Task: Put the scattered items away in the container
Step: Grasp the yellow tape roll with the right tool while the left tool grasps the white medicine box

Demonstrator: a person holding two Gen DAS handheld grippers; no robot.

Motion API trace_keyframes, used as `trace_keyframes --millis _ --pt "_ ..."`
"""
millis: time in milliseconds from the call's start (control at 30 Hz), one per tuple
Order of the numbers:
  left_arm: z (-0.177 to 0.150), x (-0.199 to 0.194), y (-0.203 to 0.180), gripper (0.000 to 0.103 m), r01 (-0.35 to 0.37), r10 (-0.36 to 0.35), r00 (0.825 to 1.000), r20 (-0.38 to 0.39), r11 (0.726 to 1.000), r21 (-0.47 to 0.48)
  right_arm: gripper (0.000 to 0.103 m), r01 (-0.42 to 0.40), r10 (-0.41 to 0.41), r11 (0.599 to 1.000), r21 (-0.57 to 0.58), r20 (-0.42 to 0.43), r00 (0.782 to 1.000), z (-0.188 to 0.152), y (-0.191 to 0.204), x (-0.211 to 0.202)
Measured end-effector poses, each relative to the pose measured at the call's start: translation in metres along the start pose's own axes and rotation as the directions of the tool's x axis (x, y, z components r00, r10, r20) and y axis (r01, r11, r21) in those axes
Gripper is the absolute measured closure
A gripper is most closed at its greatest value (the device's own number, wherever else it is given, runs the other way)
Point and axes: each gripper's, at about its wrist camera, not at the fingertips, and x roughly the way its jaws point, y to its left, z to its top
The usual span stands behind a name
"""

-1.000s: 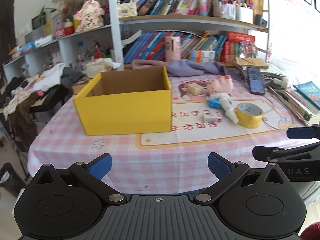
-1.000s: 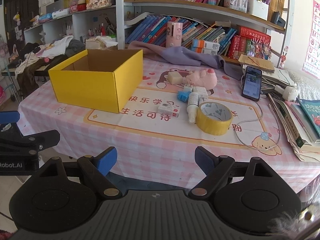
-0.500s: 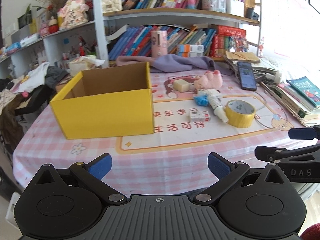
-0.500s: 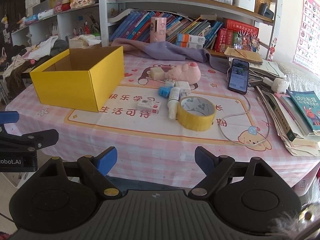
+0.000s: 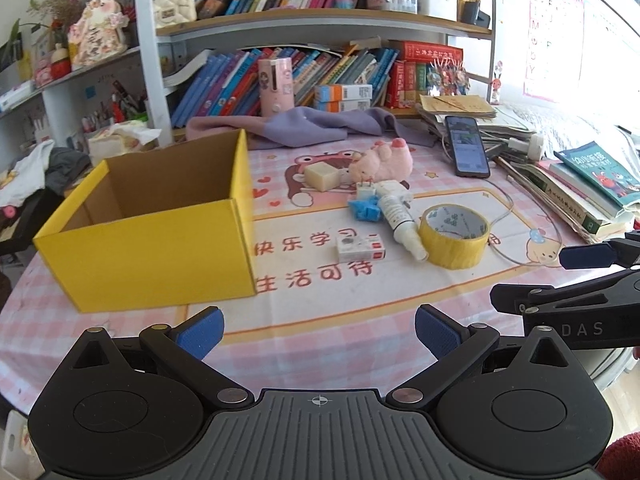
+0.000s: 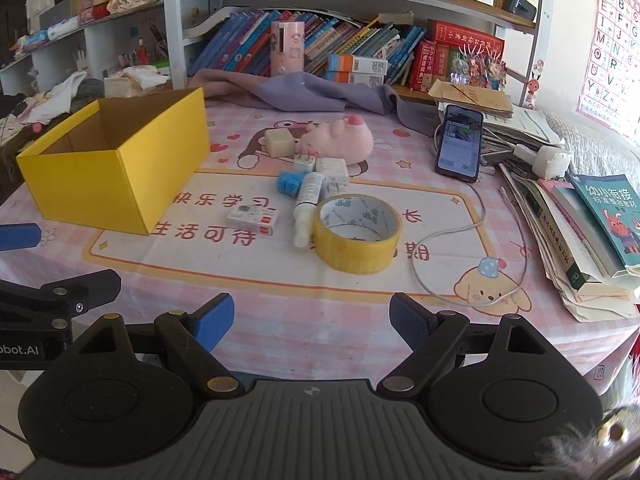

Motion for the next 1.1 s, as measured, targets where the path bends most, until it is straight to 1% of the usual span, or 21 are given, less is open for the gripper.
trace_keyframes --millis 167,300,467,600,667,800,1033,1100 --pt "0.015 0.022 -0.010 0.005 0.011 -0.011 1.000 -0.012 1.000 0.018 0.018 0.005 -0.005 1.000 -0.003 -0.019 1.000 0.013 -0.016 0.019" --pt "0.027 0.038 -0.019 0.005 0.015 -0.014 1.000 -0.021 1.000 0.025 0.018 0.013 -0.013 1.000 -0.007 -0.040 0.999 0.025 -0.032 0.037" --pt "0.039 0.059 -0.029 0.007 0.004 -0.003 0.999 -0.053 1.000 0.015 0.018 0.003 -0.006 0.999 -0.037 -0.095 0.995 0.041 -0.050 0.065" --pt "0.047 0.073 -0.036 0.008 -0.018 0.019 0.996 -0.082 1.000 0.005 0.017 -0.039 0.029 0.996 -0.075 -0.129 0.991 0.049 -0.056 0.085" --pt "0.050 0.078 -0.038 0.008 -0.033 0.033 0.995 -0.095 0.999 -0.002 0.013 -0.062 0.049 0.994 -0.095 -0.141 0.989 0.054 -0.057 0.095" --pt "0.054 0.086 -0.043 0.008 -0.066 0.064 0.990 -0.122 0.998 -0.007 0.009 -0.103 0.081 0.987 -0.121 -0.172 0.982 0.063 -0.060 0.117" --pt "0.060 0.100 -0.044 0.008 -0.118 0.112 0.976 -0.186 0.993 -0.025 0.008 -0.166 0.133 0.978 -0.124 -0.240 0.962 0.074 -0.062 0.156" --pt "0.062 0.106 -0.046 0.008 -0.124 0.116 0.973 -0.202 0.992 -0.029 0.011 -0.180 0.145 0.975 -0.127 -0.244 0.959 0.076 -0.065 0.163"
